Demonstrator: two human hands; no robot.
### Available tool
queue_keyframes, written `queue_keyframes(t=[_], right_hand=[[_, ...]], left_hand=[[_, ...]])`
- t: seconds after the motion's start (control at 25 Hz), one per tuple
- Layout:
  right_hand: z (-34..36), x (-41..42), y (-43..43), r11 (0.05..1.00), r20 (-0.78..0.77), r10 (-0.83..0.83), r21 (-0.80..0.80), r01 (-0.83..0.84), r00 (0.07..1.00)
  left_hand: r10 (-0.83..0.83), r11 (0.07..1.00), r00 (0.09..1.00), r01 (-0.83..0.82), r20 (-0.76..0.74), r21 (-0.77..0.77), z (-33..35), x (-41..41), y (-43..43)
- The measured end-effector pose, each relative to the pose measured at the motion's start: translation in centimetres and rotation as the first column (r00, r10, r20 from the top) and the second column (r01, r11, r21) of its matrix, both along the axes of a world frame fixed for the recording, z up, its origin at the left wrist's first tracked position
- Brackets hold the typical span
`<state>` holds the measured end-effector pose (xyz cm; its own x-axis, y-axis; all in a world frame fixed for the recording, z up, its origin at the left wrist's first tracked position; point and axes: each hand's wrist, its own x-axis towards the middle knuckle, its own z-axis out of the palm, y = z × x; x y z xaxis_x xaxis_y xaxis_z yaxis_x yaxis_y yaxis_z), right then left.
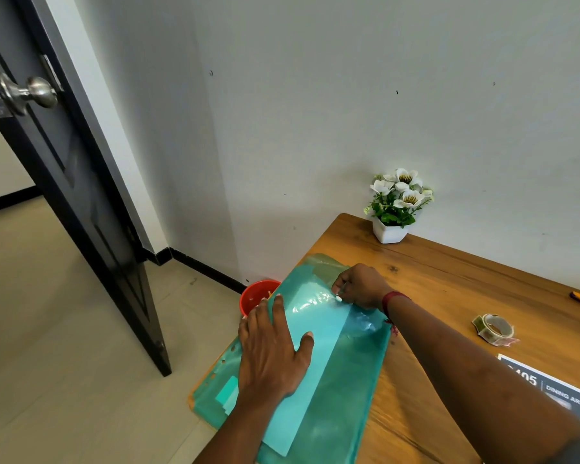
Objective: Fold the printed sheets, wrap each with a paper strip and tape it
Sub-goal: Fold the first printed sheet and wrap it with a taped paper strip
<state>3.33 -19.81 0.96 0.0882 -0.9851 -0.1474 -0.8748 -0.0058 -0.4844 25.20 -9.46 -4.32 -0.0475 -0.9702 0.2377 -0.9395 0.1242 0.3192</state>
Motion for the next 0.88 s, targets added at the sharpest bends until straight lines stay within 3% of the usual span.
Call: queue_keyframes(t=[0.4,0.56,0.76,0.88], right_hand=[[0.1,0.0,0.4,1.0,0.008,-0.003,-0.009,0.003,1.0],[0.0,-0.4,1.0,0.997,0.019,-0.004,-0.074,0.006,1.0],[0.1,-1.1,1.1,0.977,0.068,-0.136,-0.154,0.145,0.988],[0.3,-0.9,1.2,0.973,0.006,-0.097,-0.208,0.097,0.995]], left_hand=[[-0.02,1.0,1.0,0.02,-0.004,-0.004,0.7,-0.1,0.4],[-0.03,1.0,0.998,0.03,-0.05,-0.007,0.9,0.2,0.3],[-0.044,0.998,0.996,0.047,-0.078,0.037,1.2,0.2,0.0],[-0.041,0.998,0.999,0.041,-0.006,0.058,1.1,0.1,-0.1]])
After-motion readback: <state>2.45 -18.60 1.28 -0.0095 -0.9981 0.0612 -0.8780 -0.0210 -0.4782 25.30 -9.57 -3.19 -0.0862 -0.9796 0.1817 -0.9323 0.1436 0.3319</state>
